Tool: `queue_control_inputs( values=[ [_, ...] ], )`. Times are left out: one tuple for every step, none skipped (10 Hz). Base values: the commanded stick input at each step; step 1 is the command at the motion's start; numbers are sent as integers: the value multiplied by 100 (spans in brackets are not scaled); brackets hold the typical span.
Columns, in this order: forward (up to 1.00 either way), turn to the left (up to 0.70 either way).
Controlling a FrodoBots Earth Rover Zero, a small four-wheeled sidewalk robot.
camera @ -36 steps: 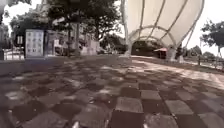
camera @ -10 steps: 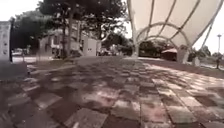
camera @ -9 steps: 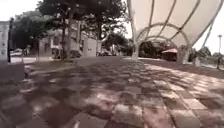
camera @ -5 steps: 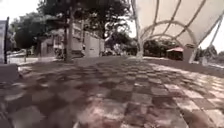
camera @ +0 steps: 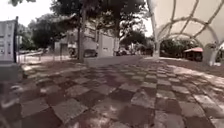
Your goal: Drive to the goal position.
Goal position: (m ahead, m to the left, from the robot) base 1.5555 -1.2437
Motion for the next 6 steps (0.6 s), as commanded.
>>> queue_control_inputs(
  values=[
    [100, 27],
    [100, 27],
    [100, 27],
    [100, 27],
    [100, 27],
    [100, 27]
  ],
)
